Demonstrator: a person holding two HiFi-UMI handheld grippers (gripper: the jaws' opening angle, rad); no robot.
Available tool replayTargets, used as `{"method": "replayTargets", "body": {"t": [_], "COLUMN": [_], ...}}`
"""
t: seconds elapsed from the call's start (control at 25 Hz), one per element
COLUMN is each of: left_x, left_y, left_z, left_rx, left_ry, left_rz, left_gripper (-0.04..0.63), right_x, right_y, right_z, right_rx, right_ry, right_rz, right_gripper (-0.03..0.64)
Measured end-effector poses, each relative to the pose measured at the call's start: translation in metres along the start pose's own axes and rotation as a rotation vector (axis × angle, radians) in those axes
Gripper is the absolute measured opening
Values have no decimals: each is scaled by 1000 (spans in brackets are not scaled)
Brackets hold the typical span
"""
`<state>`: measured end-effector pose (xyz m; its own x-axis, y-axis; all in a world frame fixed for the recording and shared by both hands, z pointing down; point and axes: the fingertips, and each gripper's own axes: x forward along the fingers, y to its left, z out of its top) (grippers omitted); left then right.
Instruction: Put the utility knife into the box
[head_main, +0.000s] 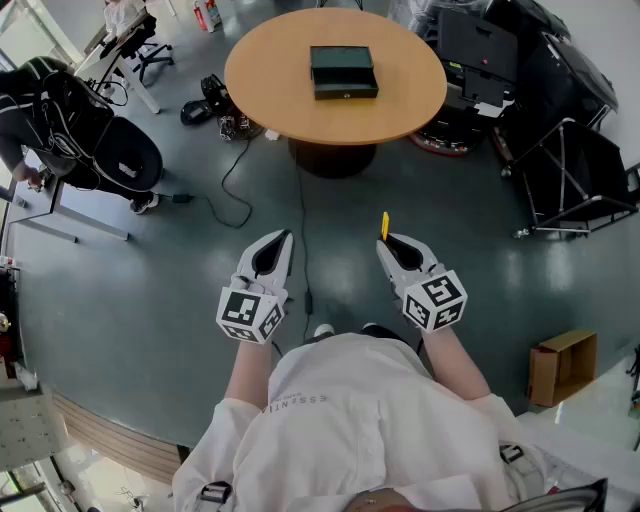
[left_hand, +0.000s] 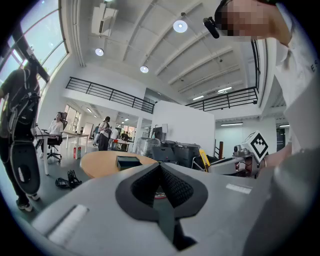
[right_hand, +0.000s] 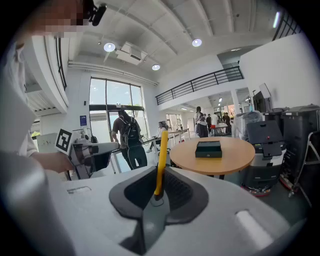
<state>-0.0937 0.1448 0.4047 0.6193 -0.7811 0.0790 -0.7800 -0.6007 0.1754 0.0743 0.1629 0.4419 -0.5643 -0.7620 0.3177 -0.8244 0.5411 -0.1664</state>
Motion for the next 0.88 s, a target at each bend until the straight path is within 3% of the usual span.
{"method": "replayTargets", "body": {"t": [0.2, 0.48, 0.72, 0.88], "left_x": [2, 32, 99, 149], "left_y": [19, 38, 57, 70], "left_z": [-8, -20, -23, -2], "left_rx": [-35, -56, -34, 51], "left_ry": [8, 31, 37, 44], "left_rz": [40, 30, 52, 41], "left_gripper": [14, 14, 14, 14], "right_x": [12, 42, 86, 116], "right_y": [-2, -43, -109, -141], "right_z": [6, 2, 12, 44], "right_rx": [16, 28, 35, 13], "right_ry": [-11, 17, 26, 10], "right_rz": [-2, -13, 13, 44], "right_gripper": [38, 38, 38, 38]}}
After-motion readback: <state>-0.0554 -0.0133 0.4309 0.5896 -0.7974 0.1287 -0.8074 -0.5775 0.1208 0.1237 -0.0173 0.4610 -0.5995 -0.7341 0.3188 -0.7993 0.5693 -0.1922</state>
